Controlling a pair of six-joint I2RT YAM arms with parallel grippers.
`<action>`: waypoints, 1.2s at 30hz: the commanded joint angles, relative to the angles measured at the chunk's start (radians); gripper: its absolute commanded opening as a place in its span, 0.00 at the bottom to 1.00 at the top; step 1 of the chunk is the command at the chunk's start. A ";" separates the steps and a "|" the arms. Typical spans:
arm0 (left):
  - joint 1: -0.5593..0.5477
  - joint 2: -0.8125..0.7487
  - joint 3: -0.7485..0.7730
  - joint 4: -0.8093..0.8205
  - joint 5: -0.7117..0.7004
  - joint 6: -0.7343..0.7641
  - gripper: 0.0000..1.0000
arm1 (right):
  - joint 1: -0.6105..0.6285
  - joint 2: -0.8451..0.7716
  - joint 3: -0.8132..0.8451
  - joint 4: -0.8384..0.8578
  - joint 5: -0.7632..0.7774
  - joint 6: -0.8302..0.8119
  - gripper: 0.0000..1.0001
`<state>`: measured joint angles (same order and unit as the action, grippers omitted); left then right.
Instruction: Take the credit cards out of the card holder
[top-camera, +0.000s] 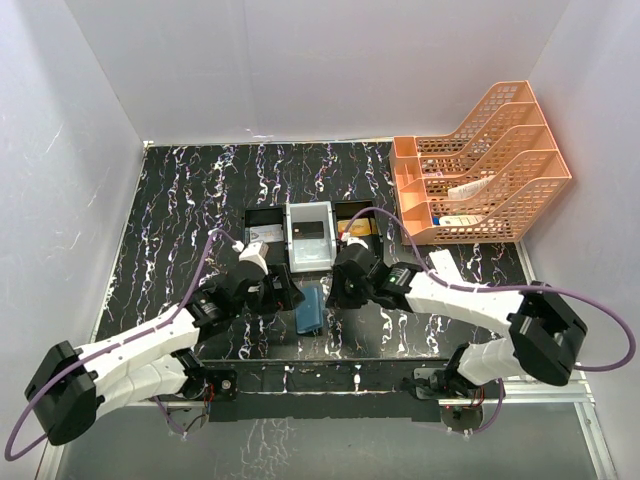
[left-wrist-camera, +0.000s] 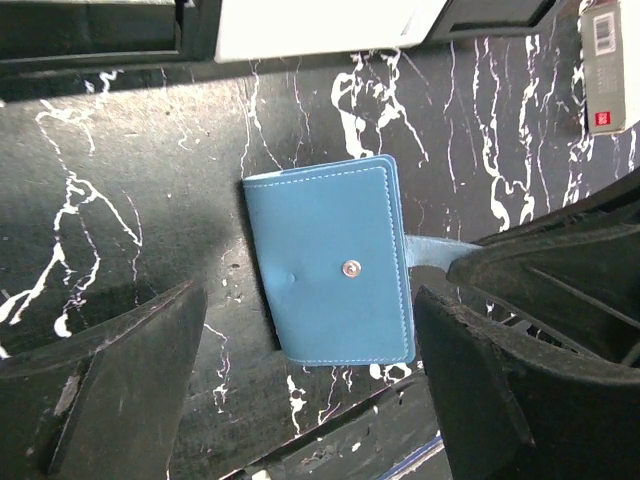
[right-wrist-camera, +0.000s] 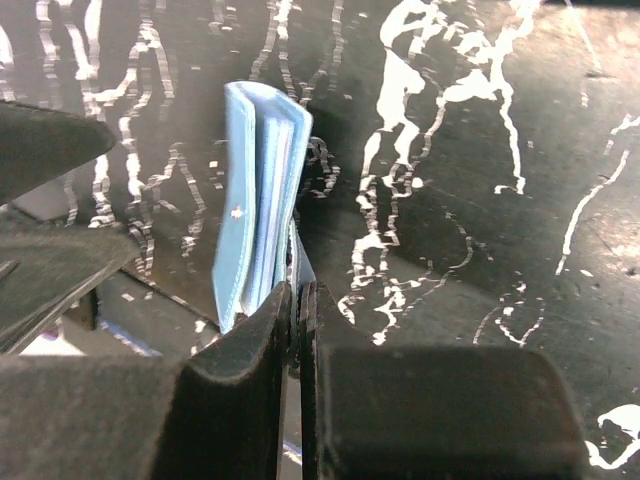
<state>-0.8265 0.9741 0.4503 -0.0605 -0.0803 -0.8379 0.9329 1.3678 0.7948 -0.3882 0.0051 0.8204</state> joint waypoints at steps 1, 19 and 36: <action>0.006 -0.080 0.048 -0.094 -0.092 0.021 0.84 | -0.005 -0.092 0.050 0.105 -0.074 -0.047 0.00; 0.005 -0.136 0.037 -0.117 -0.121 0.017 0.81 | -0.003 -0.020 0.050 0.265 -0.311 -0.128 0.00; 0.006 -0.040 -0.007 0.053 0.022 0.033 0.76 | -0.211 -0.192 -0.276 0.187 -0.220 -0.114 0.00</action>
<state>-0.8265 0.8875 0.4599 -0.0967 -0.1444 -0.8272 0.7345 1.1389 0.5426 -0.2058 -0.2787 0.6823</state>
